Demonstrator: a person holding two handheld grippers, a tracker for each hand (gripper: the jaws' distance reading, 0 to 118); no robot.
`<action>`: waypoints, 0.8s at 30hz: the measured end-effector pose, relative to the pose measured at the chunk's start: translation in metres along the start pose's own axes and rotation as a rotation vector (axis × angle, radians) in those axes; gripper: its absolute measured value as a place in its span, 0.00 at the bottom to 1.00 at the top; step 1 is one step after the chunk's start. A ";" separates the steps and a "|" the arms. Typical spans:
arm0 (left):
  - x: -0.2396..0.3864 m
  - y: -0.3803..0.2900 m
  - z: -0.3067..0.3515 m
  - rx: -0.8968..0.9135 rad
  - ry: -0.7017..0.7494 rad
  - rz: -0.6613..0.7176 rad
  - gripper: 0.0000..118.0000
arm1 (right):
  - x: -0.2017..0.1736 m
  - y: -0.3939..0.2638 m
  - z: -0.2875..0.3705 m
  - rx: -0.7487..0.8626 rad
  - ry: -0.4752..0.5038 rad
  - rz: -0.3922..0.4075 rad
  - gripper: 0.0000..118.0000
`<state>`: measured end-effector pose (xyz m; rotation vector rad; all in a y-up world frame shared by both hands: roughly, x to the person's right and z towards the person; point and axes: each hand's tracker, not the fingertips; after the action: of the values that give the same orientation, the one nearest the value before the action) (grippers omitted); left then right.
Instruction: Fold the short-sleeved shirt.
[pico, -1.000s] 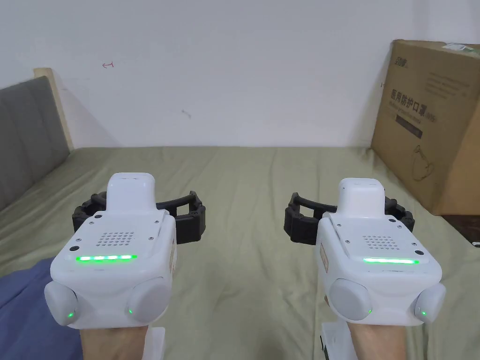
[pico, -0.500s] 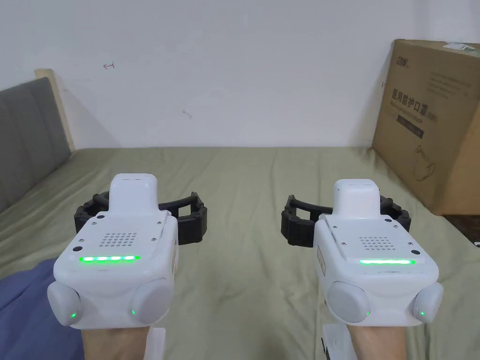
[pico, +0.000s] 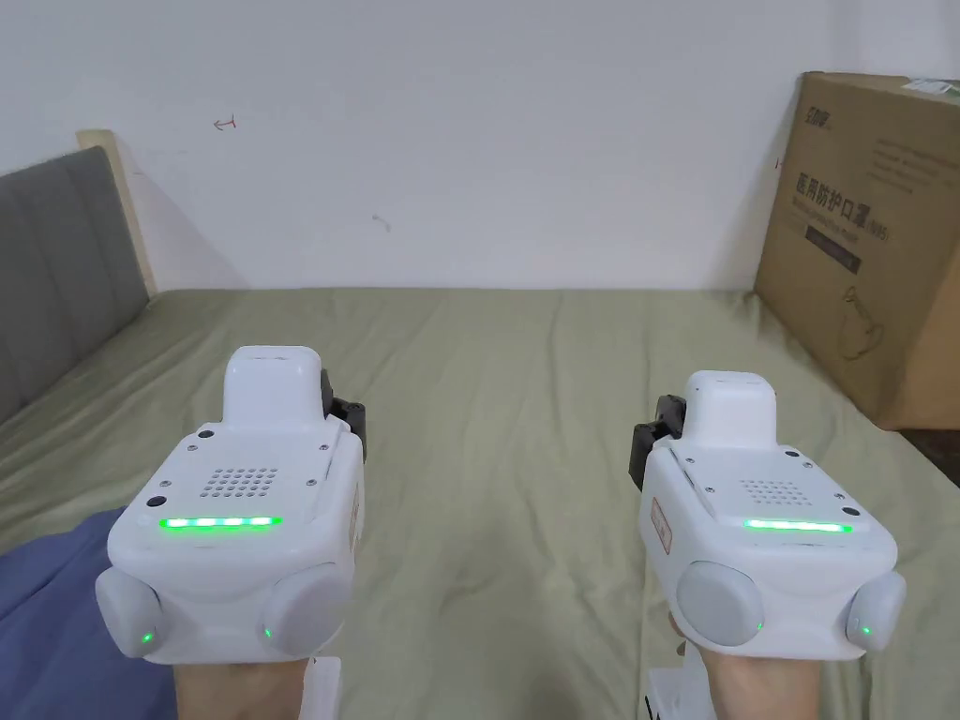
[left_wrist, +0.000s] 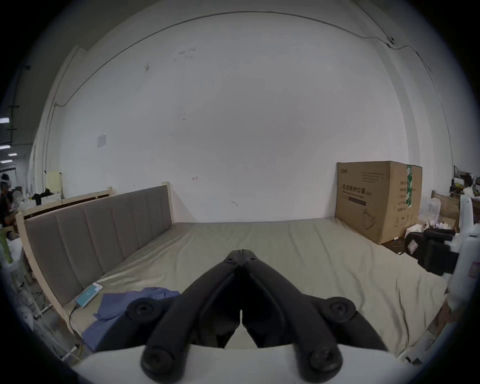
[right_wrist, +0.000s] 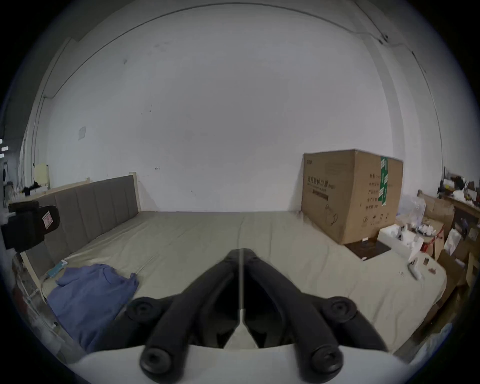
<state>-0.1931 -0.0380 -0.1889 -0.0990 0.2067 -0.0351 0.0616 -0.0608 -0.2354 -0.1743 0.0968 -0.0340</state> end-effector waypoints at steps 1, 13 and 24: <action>0.000 0.000 -0.001 -0.004 -0.003 0.007 0.00 | 0.000 0.000 -0.001 -0.005 0.006 0.007 0.00; -0.032 0.005 -0.006 -0.036 0.024 0.073 0.00 | -0.030 0.013 -0.015 -0.013 0.059 0.058 0.00; -0.127 -0.006 0.040 -0.095 0.302 0.042 0.00 | -0.138 -0.005 -0.048 -0.108 0.386 0.094 0.00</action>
<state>-0.3090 -0.0341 -0.1239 -0.1846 0.5125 0.0019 -0.0806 -0.0682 -0.2682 -0.2697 0.4928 0.0320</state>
